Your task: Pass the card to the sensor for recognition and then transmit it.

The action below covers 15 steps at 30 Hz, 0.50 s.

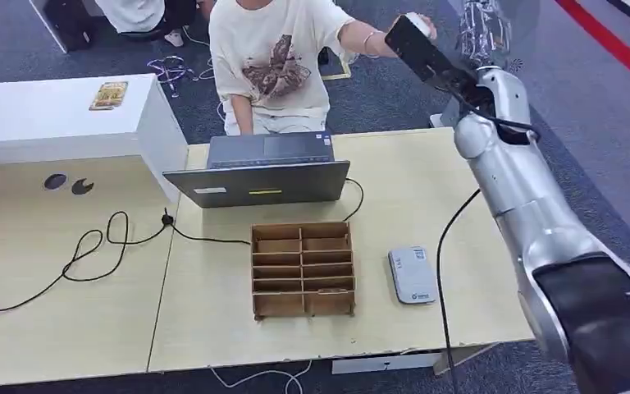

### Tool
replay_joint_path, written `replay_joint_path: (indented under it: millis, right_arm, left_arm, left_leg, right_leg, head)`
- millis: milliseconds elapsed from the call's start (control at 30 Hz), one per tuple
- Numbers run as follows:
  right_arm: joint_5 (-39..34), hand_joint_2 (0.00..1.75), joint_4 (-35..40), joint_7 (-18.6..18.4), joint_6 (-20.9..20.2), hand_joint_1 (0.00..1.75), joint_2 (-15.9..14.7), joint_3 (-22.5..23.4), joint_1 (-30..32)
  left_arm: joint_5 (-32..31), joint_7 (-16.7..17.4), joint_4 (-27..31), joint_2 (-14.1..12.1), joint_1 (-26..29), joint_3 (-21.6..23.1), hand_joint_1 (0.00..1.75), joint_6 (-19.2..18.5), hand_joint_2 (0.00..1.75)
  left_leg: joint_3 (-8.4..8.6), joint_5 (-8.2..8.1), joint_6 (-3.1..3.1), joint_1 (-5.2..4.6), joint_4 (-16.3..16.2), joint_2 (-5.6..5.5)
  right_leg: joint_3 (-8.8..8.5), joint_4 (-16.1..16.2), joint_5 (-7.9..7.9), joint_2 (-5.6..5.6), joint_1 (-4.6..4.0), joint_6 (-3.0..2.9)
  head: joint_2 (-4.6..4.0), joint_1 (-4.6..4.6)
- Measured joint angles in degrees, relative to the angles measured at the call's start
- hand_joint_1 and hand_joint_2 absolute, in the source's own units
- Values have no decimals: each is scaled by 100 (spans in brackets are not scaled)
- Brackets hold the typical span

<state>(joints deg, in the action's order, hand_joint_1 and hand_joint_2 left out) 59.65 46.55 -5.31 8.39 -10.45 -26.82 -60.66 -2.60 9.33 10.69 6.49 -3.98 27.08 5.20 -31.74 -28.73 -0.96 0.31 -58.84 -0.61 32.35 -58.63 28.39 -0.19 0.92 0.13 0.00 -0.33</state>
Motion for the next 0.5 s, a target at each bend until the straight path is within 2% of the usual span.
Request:
replay_joint_path:
  millis: [100, 133, 167, 233, 267, 333, 367, 500]
  right_arm:
    - [2, 175, -213, -7, 0, 0, 61, -24, -102]
    - [2, 175, -266, -7, 0, 19, 83, -31, -124]
    - [4, 175, -310, -15, 2, 136, 98, -33, -141]
    - [15, 175, -395, -15, 9, 145, 127, -44, -177]
    - [17, 175, -437, -13, 15, 157, 140, -50, -193]
    - [17, 175, -491, -13, 20, 157, 151, -55, -209]
    - [17, 175, -511, -13, 20, 164, 151, -55, -212]
    - [17, 175, -596, -13, 22, 162, 155, -55, -239]
  left_arm:
    - [0, 0, 0, 0, 0, 0, 0, 0, 0]
    - [2, -2, 0, 0, 0, 0, 0, 0, 0]
    - [2, -2, 0, 0, 0, 0, 0, 0, 0]
    - [2, 0, 0, 0, 0, 0, 0, 0, 0]
    - [2, 0, 0, 0, 0, 0, 0, 0, 0]
    - [2, -2, 0, -2, 0, 0, 0, 0, 0]
    - [4, -2, 0, -2, 0, 0, 0, 0, 0]
    - [9, 0, 0, -11, 0, 0, 0, 0, 0]
  left_leg:
    - [-1, 0, 0, 0, 0, -1]
    - [-1, 0, 0, 0, 0, -1]
    - [-1, 0, 0, 0, 0, -1]
    - [-1, 0, 0, 0, 0, -1]
    - [-1, 0, 0, 0, 0, -1]
    - [-1, 0, 0, 0, -1, -1]
    - [-1, 0, 0, 0, -1, -1]
    - [-1, 0, 0, 0, -2, -1]
  right_leg:
    - [0, 0, 0, -3, 0, 0]
    - [0, 0, 0, -3, 0, 0]
    - [0, 0, 0, -3, 0, 0]
    - [0, 0, 0, -3, 0, 0]
    - [0, 0, 0, -3, 0, 0]
    - [0, 0, 0, -3, 0, 0]
    - [0, 0, 0, -3, 0, 0]
    - [0, 1, 0, -3, 0, 0]
  head:
    - [2, -2]
    - [2, 0]
    - [2, -2]
    - [2, -2]
    - [2, 0]
    - [0, 0]
    - [2, -2]
    - [0, 0]
